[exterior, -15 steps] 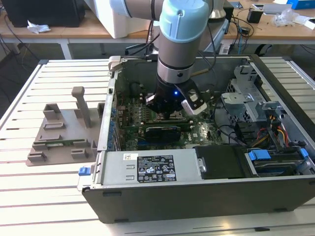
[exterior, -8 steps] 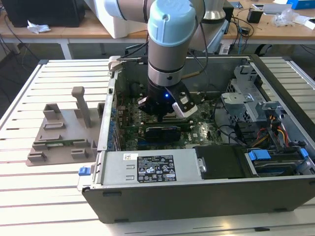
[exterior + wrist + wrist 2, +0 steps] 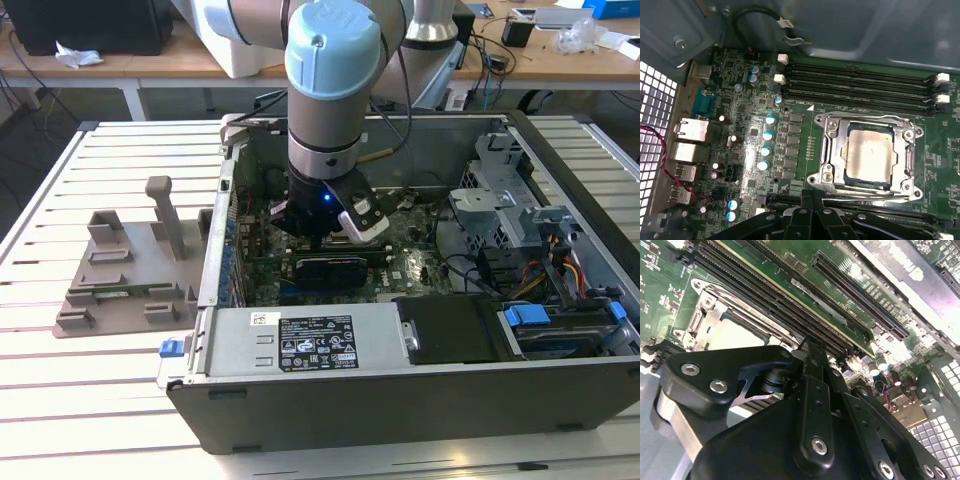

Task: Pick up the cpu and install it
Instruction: 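Install the second cpu locking lever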

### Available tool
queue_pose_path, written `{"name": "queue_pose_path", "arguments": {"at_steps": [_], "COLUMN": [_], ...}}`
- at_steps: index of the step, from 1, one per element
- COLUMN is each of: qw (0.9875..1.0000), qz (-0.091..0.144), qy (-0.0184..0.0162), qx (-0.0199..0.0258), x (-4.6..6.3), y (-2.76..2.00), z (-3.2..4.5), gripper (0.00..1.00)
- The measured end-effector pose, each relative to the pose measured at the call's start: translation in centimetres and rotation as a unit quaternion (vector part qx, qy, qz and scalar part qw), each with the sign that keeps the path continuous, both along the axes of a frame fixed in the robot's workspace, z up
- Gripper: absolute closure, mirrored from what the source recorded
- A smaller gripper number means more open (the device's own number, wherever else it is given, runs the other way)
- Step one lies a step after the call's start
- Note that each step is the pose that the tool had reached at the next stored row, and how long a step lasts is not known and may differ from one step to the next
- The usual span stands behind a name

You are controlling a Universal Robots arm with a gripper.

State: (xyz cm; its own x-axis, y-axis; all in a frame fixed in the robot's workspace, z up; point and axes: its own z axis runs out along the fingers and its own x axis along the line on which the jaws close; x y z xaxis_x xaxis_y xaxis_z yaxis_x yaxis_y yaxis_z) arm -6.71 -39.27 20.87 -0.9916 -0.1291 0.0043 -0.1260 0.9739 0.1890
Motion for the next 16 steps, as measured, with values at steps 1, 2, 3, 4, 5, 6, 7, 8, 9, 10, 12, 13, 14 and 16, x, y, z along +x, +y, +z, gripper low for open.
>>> {"name": "queue_pose_path", "arguments": {"at_steps": [1, 2, 3, 4, 5, 6, 7, 8, 9, 10, 12, 13, 14, 16], "qw": [1.0, 1.0, 0.9999, 0.9999, 0.9999, 0.9998, 0.9998, 0.9997, 0.9997, 0.9996, 0.9996, 0.9996, 0.9996, 0.9996], "qz": [0.002, 0.007, 0.012, 0.014, 0.016, 0.018, 0.02, 0.023, 0.024, 0.028, 0.029, 0.029, 0.029, 0.029], "qy": [0.0001, -0.0001, -0.0001, 0.0, 0.0002, 0.0002, 0.0003, 0.0003, 0.0, 0.0, 0.0, -0.0003, -0.0005, -0.0007], "qx": [-0.0001, 0.0, 0.0002, 0.0, -0.0001, -0.0002, -0.001, -0.0009, 0.0002, -0.0002, 0.0001, 0.0001, 0.0002, 0.0004], "x": [0.0, 0.0, 0.0, 0.0, 0.0, 0.0, 0.0, 0.0, 0.0, 0.0, 0.0, 0.0, 0.0, 0.0], "y": [0.14, 0.48, 0.7, 0.72, 0.72, 0.74, 0.81, 0.94, 1.07, 1.56, 1.59, 1.59, 1.59, 1.55], "z": [-0.1, -0.28, -0.51, -0.69, -0.86, -1.07, -1.13, -1.19, -1.26, -1.25, -1.29, -1.26, -1.23, -1.21], "gripper": [0.89, 0.89, 0.89, 0.89, 0.89, 0.89, 0.89, 0.89, 0.89, 0.89, 0.89, 0.89, 0.89, 0.89]}}
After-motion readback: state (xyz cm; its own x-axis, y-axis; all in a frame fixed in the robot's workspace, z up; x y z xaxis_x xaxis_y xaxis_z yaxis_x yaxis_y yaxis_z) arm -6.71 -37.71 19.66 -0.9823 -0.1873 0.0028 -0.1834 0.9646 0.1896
